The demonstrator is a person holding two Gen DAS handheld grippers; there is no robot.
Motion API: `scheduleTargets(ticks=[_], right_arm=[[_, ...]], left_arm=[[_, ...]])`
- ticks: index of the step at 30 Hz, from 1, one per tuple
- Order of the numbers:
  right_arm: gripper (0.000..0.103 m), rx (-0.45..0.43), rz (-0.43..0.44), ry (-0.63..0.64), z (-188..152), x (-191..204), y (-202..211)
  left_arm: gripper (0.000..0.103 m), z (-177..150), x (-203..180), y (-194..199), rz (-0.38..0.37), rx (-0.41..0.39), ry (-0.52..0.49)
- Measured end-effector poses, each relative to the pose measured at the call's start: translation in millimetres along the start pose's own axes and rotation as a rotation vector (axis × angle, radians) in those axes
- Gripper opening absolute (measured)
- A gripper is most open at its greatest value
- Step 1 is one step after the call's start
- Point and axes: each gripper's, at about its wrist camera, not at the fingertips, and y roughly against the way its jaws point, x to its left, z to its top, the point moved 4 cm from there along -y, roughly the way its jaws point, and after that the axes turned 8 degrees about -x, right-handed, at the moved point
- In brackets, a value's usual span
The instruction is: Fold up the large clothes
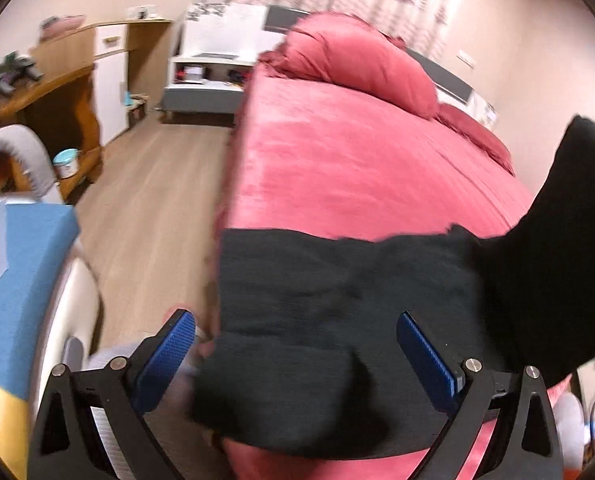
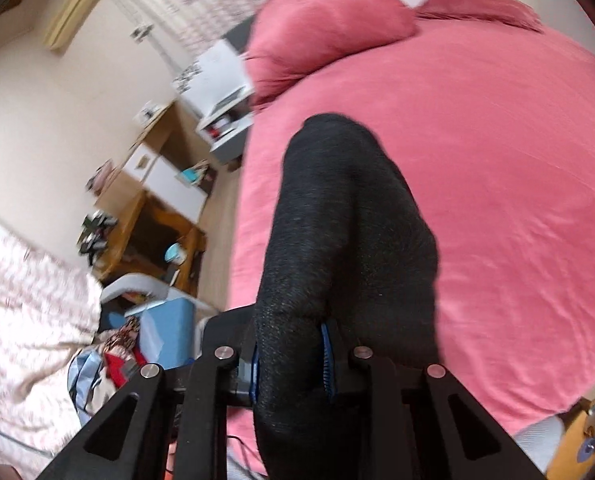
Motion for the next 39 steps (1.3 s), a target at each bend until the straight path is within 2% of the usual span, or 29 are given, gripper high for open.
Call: scheduleTargets(ticks=[5,8,10,12,14,15,17,19,20,21,23,26,28,30,32,35,37,38,39], right_arm=[[0.023,0.032,0.039,0.072,-26.1,85.9,-55.6],[0.021,0.043,0.043,0.134,-52.6,131.7,-102.1],[0.003,0.045,0.048,0.195,-75.3,157.3,-139.0],[0.004,0.048,0.059,0.261,-96.2,178.3,-173.6],[0.008,0.11,0.05,0.317,-117.7,187.3,-205.9],[0.011,0.139,0.07,0.294,-124.0,184.4,-214.7],[0.021,0.15,0.114,0.187,-123.5,165.9,-211.0],[0.031,0.112,0.15,0.109,-114.0,138.2,-190.1],[0.032,0.083,0.144,0.098,-109.2,124.1,-178.3],[0.034,0.043,0.115,0.101,-104.1,105.4,-160.5],[0.037,-0.02,0.0,0.137,-100.3,68.2,-129.3],[0.037,-0.057,-0.195,0.144,-107.1,8.0,-95.6],[0.037,-0.058,-0.278,0.093,-119.7,-31.8,-79.1],[0.037,-0.052,-0.306,0.023,-133.6,-60.3,-69.3],[0.037,-0.034,-0.311,-0.048,-149.1,-80.3,-66.9],[0.037,0.004,-0.249,-0.17,-169.7,-104.4,-71.1],[0.041,-0.01,-0.185,-0.272,-178.3,-116.5,-73.5],[0.043,-0.013,-0.158,-0.315,-180.6,-122.8,-74.3],[0.045,-0.012,-0.133,-0.359,-182.9,-129.8,-75.7]], left_arm=[[0.101,-1.9,46.7,5.2,0.029,-0.01,0.112],[0.101,1.2,78.9,-0.7,0.042,0.023,0.249],[0.101,3.3,95.8,-2.7,0.071,0.018,0.301],[0.101,-1.2,114.0,-2.5,0.101,0.021,0.347],[0.099,-5.3,127.0,-5.7,0.117,0.04,0.395],[0.099,-7.3,133.3,-5.7,0.116,0.047,0.435],[0.096,-4.5,131.7,-3.3,0.079,0.031,0.467],[0.095,2.0,119.3,3.2,0.027,-0.009,0.442],[0.095,5.8,111.5,3.9,0.006,-0.018,0.418],[0.095,8.7,100.9,5.4,-0.027,-0.024,0.39],[0.093,12.1,77.8,6.5,-0.088,-0.021,0.333],[0.093,8.9,43.5,4.2,-0.155,0.004,0.239],[0.093,5.7,22.1,-0.5,-0.167,0.03,0.158],[0.092,3.2,8.3,-6.3,-0.163,0.055,0.094],[0.091,4.0,1.0,-11.8,-0.131,0.068,0.043],[0.091,6.9,-5.8,-23.3,-0.124,0.107,-0.004],[0.076,9.6,-8.6,-24.4,-0.163,0.121,0.006],[0.062,14.2,-12.5,-26.1,-0.223,0.136,0.026],[0.062,15.4,-15.9,-26.9,-0.239,0.152,0.027]])
